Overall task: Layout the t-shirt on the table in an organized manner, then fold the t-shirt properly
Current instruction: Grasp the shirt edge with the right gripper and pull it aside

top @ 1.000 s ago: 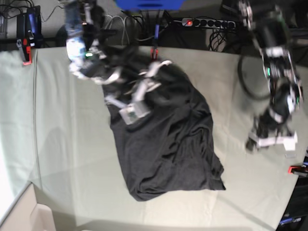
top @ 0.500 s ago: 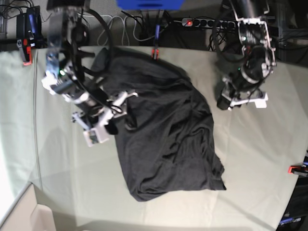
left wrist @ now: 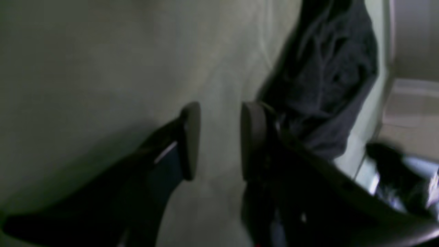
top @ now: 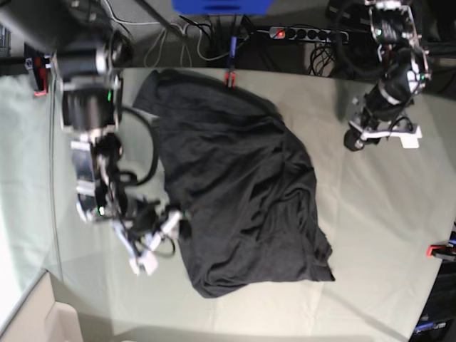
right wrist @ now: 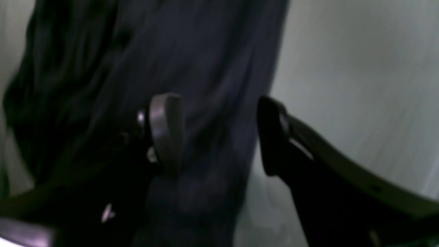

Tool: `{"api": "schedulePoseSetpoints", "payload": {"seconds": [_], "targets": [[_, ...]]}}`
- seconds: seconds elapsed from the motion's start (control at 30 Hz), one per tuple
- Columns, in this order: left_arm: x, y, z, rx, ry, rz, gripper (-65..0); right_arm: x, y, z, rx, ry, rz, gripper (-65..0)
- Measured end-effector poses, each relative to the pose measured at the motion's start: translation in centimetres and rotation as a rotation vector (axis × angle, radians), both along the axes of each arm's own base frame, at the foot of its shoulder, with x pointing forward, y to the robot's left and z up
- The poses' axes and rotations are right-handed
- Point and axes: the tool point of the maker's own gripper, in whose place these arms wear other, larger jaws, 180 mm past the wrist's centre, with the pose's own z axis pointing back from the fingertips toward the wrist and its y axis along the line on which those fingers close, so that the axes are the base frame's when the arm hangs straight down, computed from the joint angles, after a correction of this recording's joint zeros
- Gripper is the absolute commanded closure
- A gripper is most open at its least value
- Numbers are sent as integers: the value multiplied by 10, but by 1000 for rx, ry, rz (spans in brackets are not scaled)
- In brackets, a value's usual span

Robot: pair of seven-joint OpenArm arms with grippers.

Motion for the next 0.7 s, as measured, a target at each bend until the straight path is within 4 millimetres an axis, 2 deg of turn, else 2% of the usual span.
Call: {"api": "schedulePoseSetpoints", "payload": {"seconds": [0.07,0.13,0.23,0.3,0.37,0.53,0.6,0.67,0.7], "targets": [[-7,1,14,29,-29,-22,-197,13,-3,-3,25,-11,-31,-346],[-18,8,23,59,-37,-31,-197,17,-9,-12,34,4,-54,-347],[-37,32,27,97,-21,44,-198,10,-15,-34,49,43,-86,-347],[-42,44,29,101,-24,93,-198,2,-11,-46,56,68,-92,-347],[-43,49,30,99,-27,117,-198,2,-3,-45,78,53,-95,-347],[-43,53,32,103,-32,130,-197,-9,42,-49,132,54,-50,-344],[-43,54,32,104,-33,130,-197,-13,51,-51,124,56,-22,-341],[-38,54,34,104,-41,129,-197,-15,59,-51,121,50,-2,-309],[-36,53,35,100,-48,129,-197,-16,62,-51,118,51,9,-271]]}}
